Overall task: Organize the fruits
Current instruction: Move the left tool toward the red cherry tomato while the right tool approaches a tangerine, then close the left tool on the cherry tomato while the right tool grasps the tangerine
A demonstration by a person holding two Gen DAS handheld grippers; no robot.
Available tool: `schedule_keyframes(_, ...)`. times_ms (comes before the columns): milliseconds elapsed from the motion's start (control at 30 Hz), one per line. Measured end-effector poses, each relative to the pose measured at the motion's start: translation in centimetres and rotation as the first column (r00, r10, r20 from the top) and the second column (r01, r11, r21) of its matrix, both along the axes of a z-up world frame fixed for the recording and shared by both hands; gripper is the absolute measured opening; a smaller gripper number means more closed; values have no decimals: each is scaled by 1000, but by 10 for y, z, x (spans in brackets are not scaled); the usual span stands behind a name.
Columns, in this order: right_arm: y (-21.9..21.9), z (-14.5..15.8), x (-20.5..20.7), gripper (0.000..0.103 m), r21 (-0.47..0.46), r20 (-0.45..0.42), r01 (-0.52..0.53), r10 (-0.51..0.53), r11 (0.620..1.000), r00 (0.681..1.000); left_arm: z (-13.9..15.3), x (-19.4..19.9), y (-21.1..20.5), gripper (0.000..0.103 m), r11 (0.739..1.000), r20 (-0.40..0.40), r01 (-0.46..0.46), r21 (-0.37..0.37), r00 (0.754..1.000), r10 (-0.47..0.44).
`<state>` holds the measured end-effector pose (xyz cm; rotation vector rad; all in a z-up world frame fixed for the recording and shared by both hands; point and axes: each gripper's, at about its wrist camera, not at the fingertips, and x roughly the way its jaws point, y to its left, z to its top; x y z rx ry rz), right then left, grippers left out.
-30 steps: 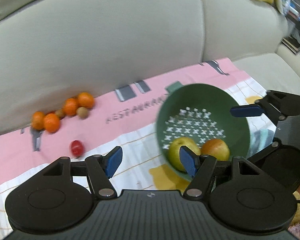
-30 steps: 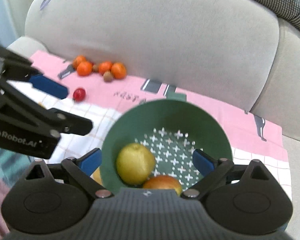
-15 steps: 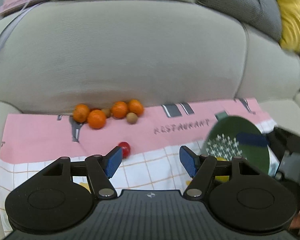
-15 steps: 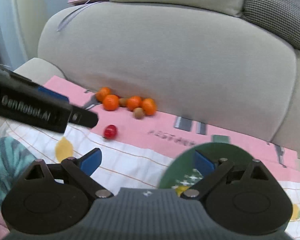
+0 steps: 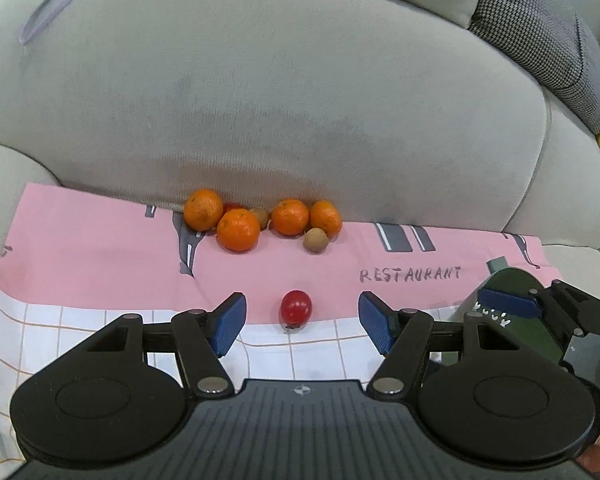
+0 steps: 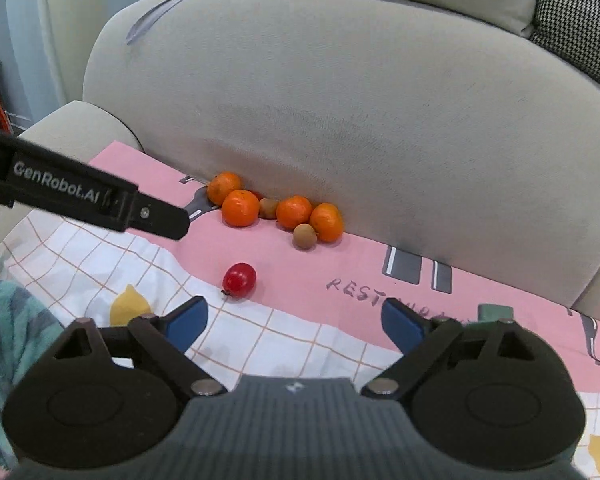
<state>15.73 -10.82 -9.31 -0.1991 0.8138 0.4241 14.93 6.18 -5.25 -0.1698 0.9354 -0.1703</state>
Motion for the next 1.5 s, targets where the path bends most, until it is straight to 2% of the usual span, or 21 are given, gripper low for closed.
schedule_keyframes(200, 7, -16, 23, 66, 17, -41, -6, 7, 1000, 999, -20, 16, 2, 63, 1000, -51, 6, 7, 999, -6)
schedule_keyframes(300, 11, -24, 33, 60, 0, -45, -1, 1, 1000, 999, -31, 23, -2, 57, 999, -85, 48, 4, 995, -48)
schedule_keyframes(367, 12, -30, 39, 57, -20, -54, -4, 3, 1000, 999, -39, 26, -6, 53, 997, -105, 81, 15, 991, -79)
schedule_keyframes(567, 9, -44, 49, 50, -69, -55, -35, 31, 997, 998, -61, 40, -12, 50, 995, -147, 103, 5, 984, -101)
schedule_keyframes(867, 10, -54, 59, 49, -179, -10, -124, 124, 976, 992, -92, 58, -23, 48, 994, -209, 104, 18, 973, -98)
schedule_keyframes(1033, 15, -58, 66, 48, -210, -3, -164, 167, 964, 986, -98, 67, -25, 38, 994, -224, 105, 32, 970, -96)
schedule_keyframes(1167, 18, -59, 74, 41, -240, 8, -185, 193, 953, 981, -101, 69, -24, 33, 994, -228, 110, 20, 968, -103)
schedule_keyframes(1300, 19, -56, 86, 35, -241, 20, -186, 197, 953, 980, -99, 70, -21, 32, 995, -216, 103, 15, 972, -98)
schedule_keyframes(1500, 24, -52, 108, 35, -180, 27, -137, 144, 974, 989, -88, 75, -9, 32, 998, -173, 58, 14, 983, -55)
